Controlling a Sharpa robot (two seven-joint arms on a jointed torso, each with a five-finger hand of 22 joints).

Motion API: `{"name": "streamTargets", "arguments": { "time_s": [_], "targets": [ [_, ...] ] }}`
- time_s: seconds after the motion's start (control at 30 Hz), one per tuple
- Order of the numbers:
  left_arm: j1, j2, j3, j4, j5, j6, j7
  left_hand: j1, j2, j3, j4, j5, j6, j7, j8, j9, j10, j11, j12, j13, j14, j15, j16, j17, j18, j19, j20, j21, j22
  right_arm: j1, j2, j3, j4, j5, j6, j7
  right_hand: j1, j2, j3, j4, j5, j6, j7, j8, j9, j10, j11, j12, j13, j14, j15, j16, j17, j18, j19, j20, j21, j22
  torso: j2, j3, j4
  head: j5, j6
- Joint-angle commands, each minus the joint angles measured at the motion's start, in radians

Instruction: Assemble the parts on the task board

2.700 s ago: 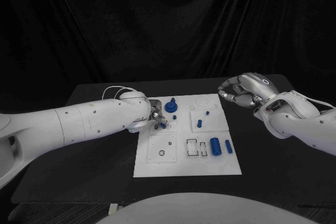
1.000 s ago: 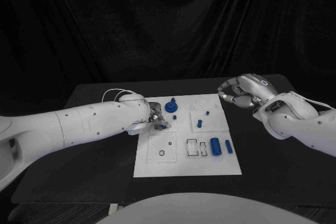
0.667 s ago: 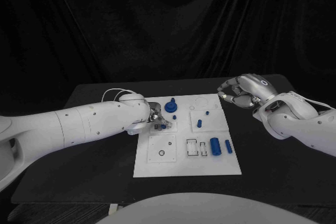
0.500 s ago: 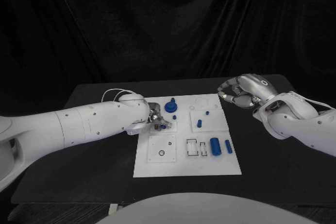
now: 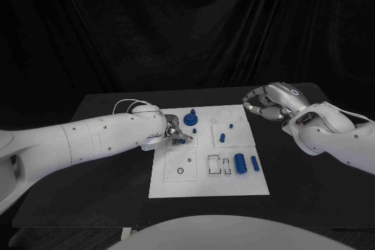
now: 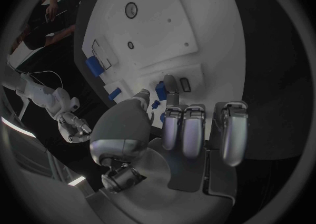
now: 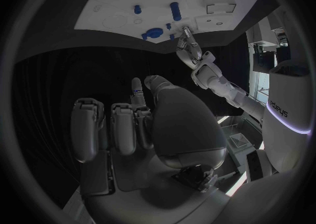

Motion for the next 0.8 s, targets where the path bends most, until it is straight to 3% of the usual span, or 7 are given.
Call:
{"name": "streamTargets", "arguments": {
  "time_s": [0.03,0.7,0.8],
  "targets": [
    [-0.002,0.001,0.000,0.001,0.004,-0.006,0.037,0.002,0.012,-0.009,0.000,-0.004,-0.009,-0.003,0.009,0.015,0.105,-0.009,-0.004,0.263,0.104,-0.006,0.003,0.263,-0.003,0.055,-0.008,-0.005,0.226,-0.002,0.000,0.001,-0.001,-0.002,0.005,-0.013,0.009,0.002,0.008,0.000,0.003,-0.005,0.005,-0.007,-0.001,0.107,0.006,0.004,0.263,0.077,0.007,-0.006,0.129,0.008,0.051,0.007,-0.005,0.221,0.000,0.0000,0.0001,0.000,0.000],
    [-0.003,0.003,0.000,-0.004,0.004,0.002,0.038,0.015,0.033,-0.009,-0.003,0.012,-0.019,-0.003,0.004,0.018,0.105,-0.009,-0.004,0.263,0.104,-0.007,0.003,0.263,-0.003,0.056,-0.008,-0.005,0.227,-0.005,-0.001,0.001,-0.002,-0.002,0.006,-0.015,0.008,0.002,0.008,0.000,0.003,-0.005,0.005,-0.007,-0.001,0.107,0.007,0.004,0.263,0.076,0.007,-0.007,0.127,0.008,0.051,0.007,-0.005,0.221,0.000,0.0001,0.0002,-0.002,0.000],
    [-0.003,0.003,0.000,-0.004,0.004,0.006,0.036,0.027,0.039,-0.010,-0.006,0.052,-0.016,-0.004,0.004,0.022,0.105,-0.010,-0.004,0.263,0.104,-0.008,0.003,0.263,-0.003,0.057,-0.009,-0.005,0.228,-0.005,-0.001,0.001,-0.002,-0.002,0.006,-0.015,0.008,0.002,0.008,0.000,0.003,-0.005,0.005,-0.007,-0.001,0.107,0.007,0.004,0.263,0.076,0.007,-0.007,0.127,0.008,0.051,0.007,-0.005,0.221,0.000,0.0002,0.0003,-0.002,0.000]
  ]
}}
